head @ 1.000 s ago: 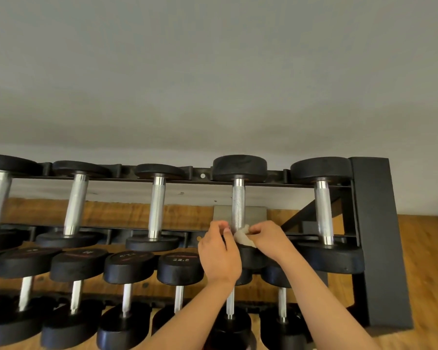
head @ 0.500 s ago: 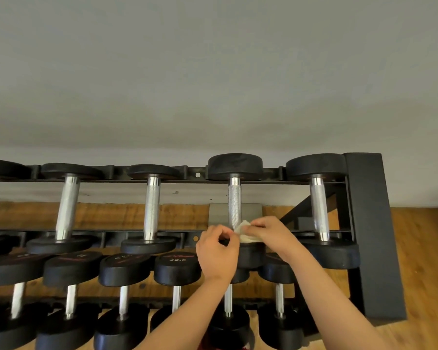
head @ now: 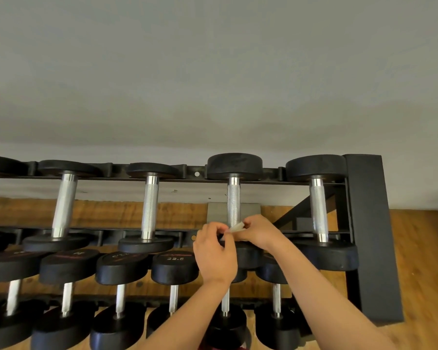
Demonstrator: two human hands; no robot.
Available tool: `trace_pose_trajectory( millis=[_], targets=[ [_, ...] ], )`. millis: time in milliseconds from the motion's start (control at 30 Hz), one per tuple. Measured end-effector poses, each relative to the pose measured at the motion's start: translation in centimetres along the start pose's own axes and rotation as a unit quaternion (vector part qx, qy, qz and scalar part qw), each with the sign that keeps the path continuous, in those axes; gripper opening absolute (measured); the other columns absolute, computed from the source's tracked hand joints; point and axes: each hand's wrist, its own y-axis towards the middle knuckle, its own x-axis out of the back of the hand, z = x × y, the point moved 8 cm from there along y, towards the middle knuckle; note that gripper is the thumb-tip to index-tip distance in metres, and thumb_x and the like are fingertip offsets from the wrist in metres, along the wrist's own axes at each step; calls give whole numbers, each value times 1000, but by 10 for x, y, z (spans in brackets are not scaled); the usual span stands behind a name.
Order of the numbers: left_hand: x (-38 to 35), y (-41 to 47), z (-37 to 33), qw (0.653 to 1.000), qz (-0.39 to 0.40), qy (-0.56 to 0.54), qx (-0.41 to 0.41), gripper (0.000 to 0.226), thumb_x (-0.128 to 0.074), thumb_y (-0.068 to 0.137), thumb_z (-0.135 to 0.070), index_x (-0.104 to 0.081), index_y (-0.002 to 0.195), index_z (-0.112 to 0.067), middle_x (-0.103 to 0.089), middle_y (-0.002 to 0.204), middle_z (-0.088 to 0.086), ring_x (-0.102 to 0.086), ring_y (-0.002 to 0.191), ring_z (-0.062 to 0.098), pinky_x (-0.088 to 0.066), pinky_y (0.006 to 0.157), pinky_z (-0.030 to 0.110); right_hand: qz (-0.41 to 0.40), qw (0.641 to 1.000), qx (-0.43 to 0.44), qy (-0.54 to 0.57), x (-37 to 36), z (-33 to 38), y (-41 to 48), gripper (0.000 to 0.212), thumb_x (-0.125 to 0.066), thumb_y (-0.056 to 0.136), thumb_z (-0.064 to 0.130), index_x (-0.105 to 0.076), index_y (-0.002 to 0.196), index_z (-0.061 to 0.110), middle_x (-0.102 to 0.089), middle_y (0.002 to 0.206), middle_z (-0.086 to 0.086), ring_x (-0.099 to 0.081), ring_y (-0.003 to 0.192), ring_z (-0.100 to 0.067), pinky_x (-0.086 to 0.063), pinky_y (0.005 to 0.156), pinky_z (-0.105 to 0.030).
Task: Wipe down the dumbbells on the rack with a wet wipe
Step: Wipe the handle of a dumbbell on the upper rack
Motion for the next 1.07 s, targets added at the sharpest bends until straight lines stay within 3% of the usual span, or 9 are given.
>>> trace_pose_trajectory(
  millis=[133, 267, 400, 467, 567, 800, 867, 967, 1067],
  targets=[
    [1, -1, 1, 1000, -11, -3, 12, 6, -52, 89, -23, -56, 92, -27, -58, 88, -12, -53, 87, 7, -50, 82, 39, -41, 998, 4, 43, 2, -9, 2, 32, -80, 76, 40, -66, 77, 11, -60, 69, -2, -58, 69, -14, -39, 60, -20],
    [0, -1, 1, 1000, -10, -6, 20, 10, -51, 94, -18, -56, 93, -26, -58, 88, -13, -53, 88, 7, -47, 83, 36, -61, 994, 18, 85, 10, -16, -3, 28, -80, 77, 31, -72, 85, 5, -69, 85, -10, -63, 84, -19, -43, 65, -20],
    [1, -1, -1, 1000, -6, -9, 21, 27, -34, 90, -40, -57, 94, -26, -58, 88, -13, -53, 87, 8, -45, 82, 33, -85, 985, 18, 150, 14, -22, -6, 18, -81, 77, 26, -67, 75, 15, -62, 74, 3, -59, 76, -9, -41, 65, -18],
    [1, -1, -1, 1000, -7, -9, 22, 34, -28, 87, -44, -56, 94, -26, -58, 88, -13, -52, 88, 8, -44, 82, 32, -57, 991, 13, 118, 9, -17, -3, 21, -81, 76, 32, -63, 77, 20, -62, 76, 7, -60, 78, -10, -42, 63, -17],
    [1, -2, 1, 1000, -5, -8, 30, 26, -33, 88, -37, -56, 94, -27, -58, 90, -13, -52, 89, 8, -45, 82, 32, -23, 998, 1, 54, -2, -10, 4, 32, -83, 72, 40, -68, 81, 14, -67, 76, -1, -64, 75, -15, -49, 65, -23],
    [1, -1, 0, 1000, -7, -4, 26, 22, -36, 89, -34, -56, 94, -26, -57, 87, -15, -51, 86, 5, -45, 81, 31, -90, 988, -2, 123, 18, -19, -2, 21, -80, 77, 20, -71, 93, 11, -65, 92, 2, -60, 94, -15, -41, 67, -17],
    [0, -1, 1, 1000, -4, 0, 29, 13, -44, 92, -26, -57, 94, -26, -57, 87, -14, -52, 86, 5, -46, 81, 33, -65, 992, -1, 108, 10, -12, 0, 20, -81, 77, 26, -70, 88, 13, -65, 85, 1, -61, 87, -14, -43, 66, -20],
    [1, -1, -1, 1000, -1, -7, 30, 16, -41, 89, -30, -56, 93, -26, -57, 87, -15, -53, 86, 6, -47, 81, 35, -64, 992, -6, 109, 7, -11, 1, 27, -82, 74, 30, -66, 76, 9, -60, 74, -3, -59, 75, -15, -43, 66, -23],
    [1, -1, -2, 999, -3, -9, 30, 19, -39, 89, -31, -57, 93, -25, -57, 86, -15, -53, 86, 6, -47, 82, 36, -111, 983, -11, 143, 17, -19, -2, 27, -82, 76, 25, -71, 91, 5, -63, 85, -1, -58, 83, -15, -39, 64, -20]
  ],
)
